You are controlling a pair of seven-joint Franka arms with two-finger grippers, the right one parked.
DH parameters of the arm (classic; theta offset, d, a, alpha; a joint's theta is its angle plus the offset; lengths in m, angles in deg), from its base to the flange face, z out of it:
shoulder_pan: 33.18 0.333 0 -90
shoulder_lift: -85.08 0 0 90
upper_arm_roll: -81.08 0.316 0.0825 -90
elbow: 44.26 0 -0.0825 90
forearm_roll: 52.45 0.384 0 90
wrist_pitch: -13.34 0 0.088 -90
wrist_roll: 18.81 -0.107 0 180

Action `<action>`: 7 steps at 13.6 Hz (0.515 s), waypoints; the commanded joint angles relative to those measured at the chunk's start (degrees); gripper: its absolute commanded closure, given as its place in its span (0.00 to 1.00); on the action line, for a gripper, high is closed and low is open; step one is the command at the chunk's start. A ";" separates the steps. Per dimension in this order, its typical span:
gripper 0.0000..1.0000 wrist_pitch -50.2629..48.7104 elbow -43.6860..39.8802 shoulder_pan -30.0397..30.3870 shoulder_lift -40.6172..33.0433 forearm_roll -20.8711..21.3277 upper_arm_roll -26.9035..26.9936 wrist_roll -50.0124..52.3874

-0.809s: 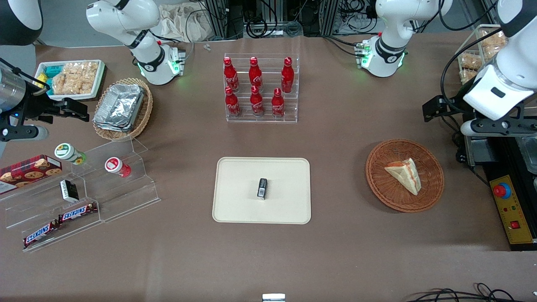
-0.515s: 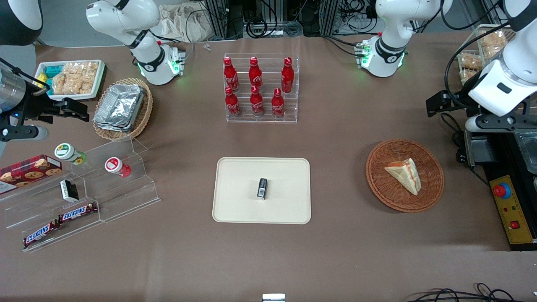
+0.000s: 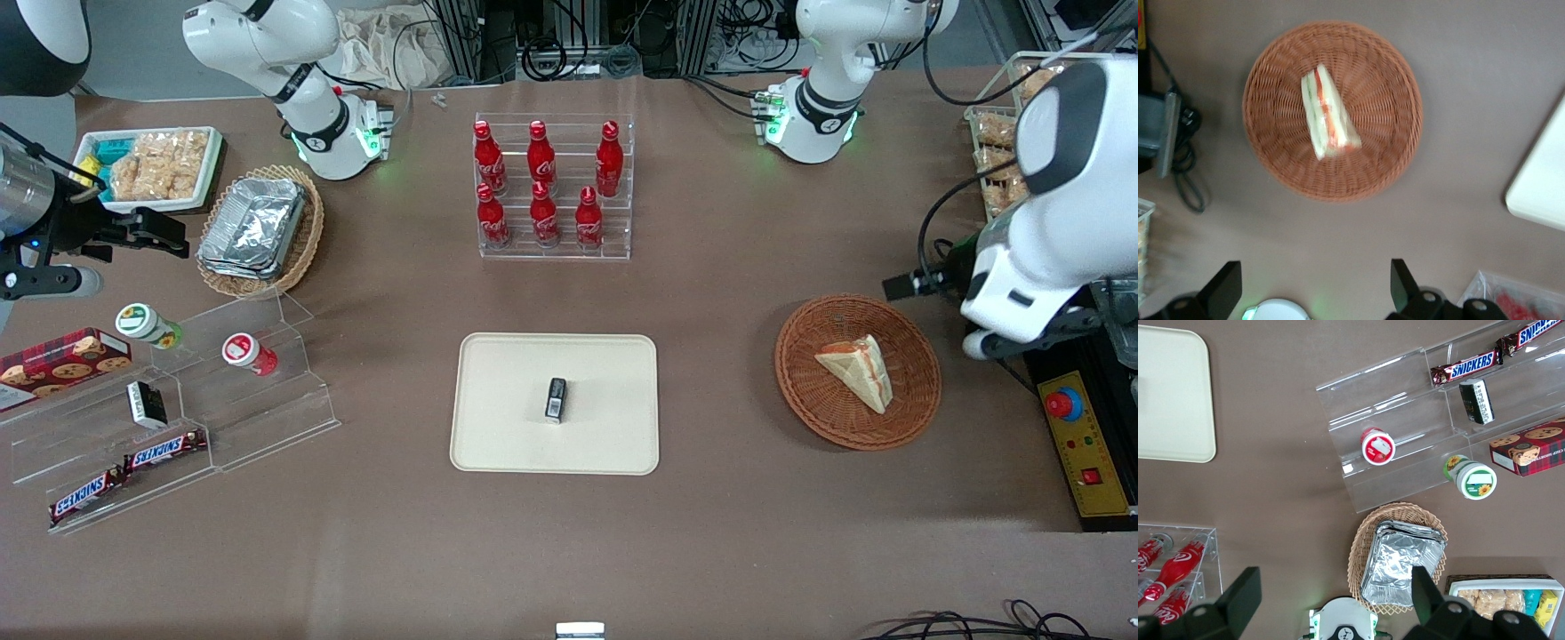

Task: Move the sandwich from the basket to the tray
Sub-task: 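Move the left gripper over the sandwich in the wicker basket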

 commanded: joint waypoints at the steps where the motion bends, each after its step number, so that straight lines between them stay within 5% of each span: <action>1: 0.00 11.78 11.85 0.11 -1.30 3.71 -0.24 7.02; 7: 0.00 39.91 27.60 1.60 2.29 4.87 -0.15 17.93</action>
